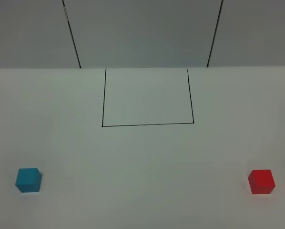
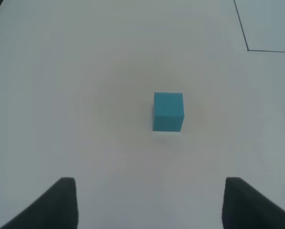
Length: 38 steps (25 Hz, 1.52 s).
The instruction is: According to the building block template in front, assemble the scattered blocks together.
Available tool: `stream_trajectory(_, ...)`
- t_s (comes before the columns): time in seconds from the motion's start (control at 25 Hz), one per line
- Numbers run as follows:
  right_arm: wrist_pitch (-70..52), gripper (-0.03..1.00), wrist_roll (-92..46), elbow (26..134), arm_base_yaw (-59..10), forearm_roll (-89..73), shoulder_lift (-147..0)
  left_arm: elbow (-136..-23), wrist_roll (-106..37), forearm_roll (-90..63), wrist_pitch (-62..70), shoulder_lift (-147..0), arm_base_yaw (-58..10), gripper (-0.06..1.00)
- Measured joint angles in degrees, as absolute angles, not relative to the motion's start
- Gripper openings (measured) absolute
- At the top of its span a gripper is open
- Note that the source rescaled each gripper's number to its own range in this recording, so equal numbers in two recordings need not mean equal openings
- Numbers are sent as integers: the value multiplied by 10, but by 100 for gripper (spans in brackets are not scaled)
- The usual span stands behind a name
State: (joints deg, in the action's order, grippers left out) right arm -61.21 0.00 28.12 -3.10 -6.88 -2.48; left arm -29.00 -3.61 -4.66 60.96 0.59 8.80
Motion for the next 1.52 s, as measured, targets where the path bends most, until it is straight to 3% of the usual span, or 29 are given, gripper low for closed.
stream_trajectory(1.52, -612, 6, 0, 281, -31, -69, -25, -290, -35, -47, 610, 6, 88, 63)
